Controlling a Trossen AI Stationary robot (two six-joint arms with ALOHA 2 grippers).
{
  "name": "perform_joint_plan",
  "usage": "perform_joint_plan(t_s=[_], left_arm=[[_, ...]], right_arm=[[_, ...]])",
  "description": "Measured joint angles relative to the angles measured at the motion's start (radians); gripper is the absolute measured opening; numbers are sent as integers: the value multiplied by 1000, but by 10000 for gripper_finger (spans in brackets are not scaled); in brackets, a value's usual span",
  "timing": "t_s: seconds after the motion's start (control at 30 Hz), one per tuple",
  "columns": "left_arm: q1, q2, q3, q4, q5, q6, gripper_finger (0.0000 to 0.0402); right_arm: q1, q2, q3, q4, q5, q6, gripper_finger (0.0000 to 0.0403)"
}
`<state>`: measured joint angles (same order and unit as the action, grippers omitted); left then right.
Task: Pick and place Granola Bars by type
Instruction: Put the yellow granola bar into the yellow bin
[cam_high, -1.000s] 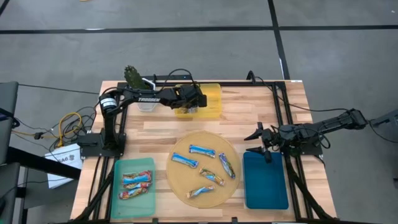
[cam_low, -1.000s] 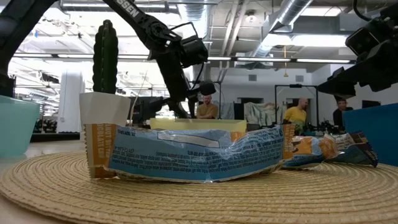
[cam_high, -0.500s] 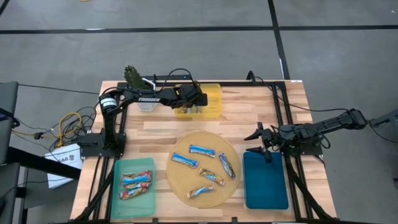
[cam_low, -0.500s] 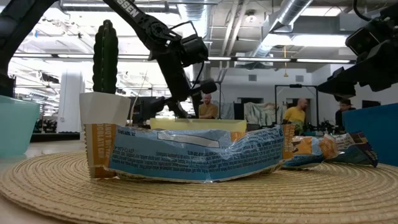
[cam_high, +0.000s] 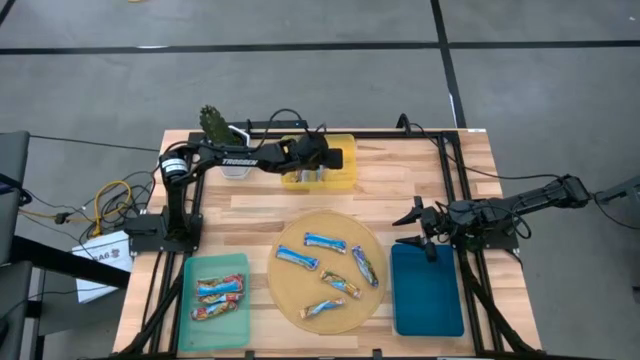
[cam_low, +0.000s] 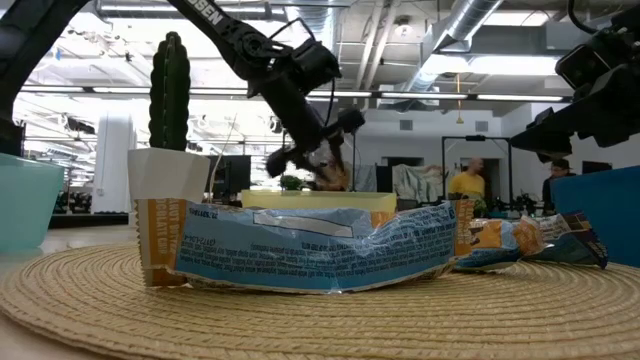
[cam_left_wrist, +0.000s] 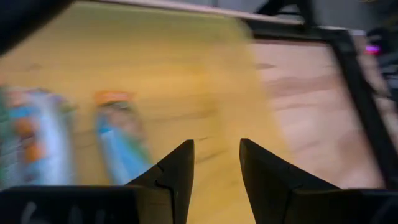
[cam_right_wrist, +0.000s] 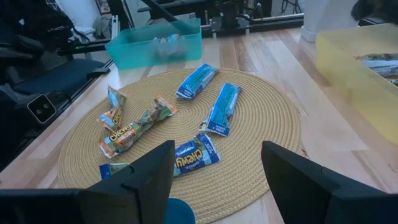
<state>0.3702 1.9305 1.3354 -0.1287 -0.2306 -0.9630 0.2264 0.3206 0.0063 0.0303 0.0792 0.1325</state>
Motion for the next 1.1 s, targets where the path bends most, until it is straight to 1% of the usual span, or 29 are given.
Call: perform_joint_plan(t_s=[0.33, 0.47, 0.53, 0.63, 0.8, 0.93, 1.0, 1.1], left_arm=[[-49, -2, 0, 405, 180, 137, 121], [-77, -2, 0, 545, 266, 234, 121], [-91, -2, 0, 609, 337, 295, 121], [-116, -2, 0, 697, 493, 401, 121], [-153, -2, 0, 782, 745, 541, 121], [-182, -3, 0, 794, 901, 619, 121], [-198, -3, 0, 794, 957, 660, 121], [-214, -3, 0, 794, 968, 668, 121]], right_arm=[[0, 0, 0, 0, 0, 0, 234], [0, 0, 0, 0, 0, 0, 234], [0, 0, 0, 0, 0, 0, 234], [0, 0, 0, 0, 0, 0, 234], [0, 0, 0, 0, 0, 0, 234], [0, 0, 0, 0, 0, 0, 234], [0, 0, 0, 0, 0, 0, 234], [0, 0, 0, 0, 0, 0, 234]])
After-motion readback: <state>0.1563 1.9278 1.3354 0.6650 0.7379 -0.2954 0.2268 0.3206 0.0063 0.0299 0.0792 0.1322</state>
